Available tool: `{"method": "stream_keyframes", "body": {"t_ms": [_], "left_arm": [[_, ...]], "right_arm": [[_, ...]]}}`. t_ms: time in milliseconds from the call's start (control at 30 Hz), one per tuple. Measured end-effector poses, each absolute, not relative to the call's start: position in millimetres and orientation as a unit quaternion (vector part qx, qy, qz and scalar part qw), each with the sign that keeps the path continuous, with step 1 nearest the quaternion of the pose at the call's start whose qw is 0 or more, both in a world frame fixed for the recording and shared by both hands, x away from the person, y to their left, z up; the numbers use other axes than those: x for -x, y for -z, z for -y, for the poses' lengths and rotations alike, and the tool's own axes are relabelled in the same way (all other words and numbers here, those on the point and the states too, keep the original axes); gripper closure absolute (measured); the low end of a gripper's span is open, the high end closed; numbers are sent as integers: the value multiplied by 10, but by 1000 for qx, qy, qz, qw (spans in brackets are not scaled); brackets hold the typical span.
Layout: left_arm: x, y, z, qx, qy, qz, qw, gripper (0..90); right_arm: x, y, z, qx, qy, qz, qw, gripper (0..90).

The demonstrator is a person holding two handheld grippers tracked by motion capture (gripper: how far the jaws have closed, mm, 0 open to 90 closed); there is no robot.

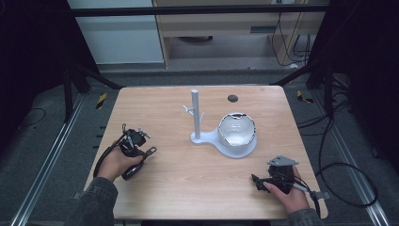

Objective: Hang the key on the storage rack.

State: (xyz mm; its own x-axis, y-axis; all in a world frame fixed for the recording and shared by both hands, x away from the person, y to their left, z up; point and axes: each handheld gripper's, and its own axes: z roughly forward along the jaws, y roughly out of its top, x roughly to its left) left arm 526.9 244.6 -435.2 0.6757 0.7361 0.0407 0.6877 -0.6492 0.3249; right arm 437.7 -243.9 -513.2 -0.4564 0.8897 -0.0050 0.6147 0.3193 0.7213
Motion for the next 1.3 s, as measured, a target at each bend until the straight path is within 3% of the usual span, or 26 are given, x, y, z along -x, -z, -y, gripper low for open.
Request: {"method": "stream_keyframes", "body": {"t_ms": [433,867,1300], "left_arm": [[-5014,4163,-2553,-894,-121,-387,190,804],[-4487,3920,-2645,-851,-194,-387,296,806],[-4461,3864,-2479,-837,-206,-380,335,806]], "right_arm": [[-4377,5132,2439,-479,-333,-786,206,4],[-4377,5131,2439,-479,-333,-786,206,4],[-4375,5132,2436,-480,-333,-785,206,4]]}}
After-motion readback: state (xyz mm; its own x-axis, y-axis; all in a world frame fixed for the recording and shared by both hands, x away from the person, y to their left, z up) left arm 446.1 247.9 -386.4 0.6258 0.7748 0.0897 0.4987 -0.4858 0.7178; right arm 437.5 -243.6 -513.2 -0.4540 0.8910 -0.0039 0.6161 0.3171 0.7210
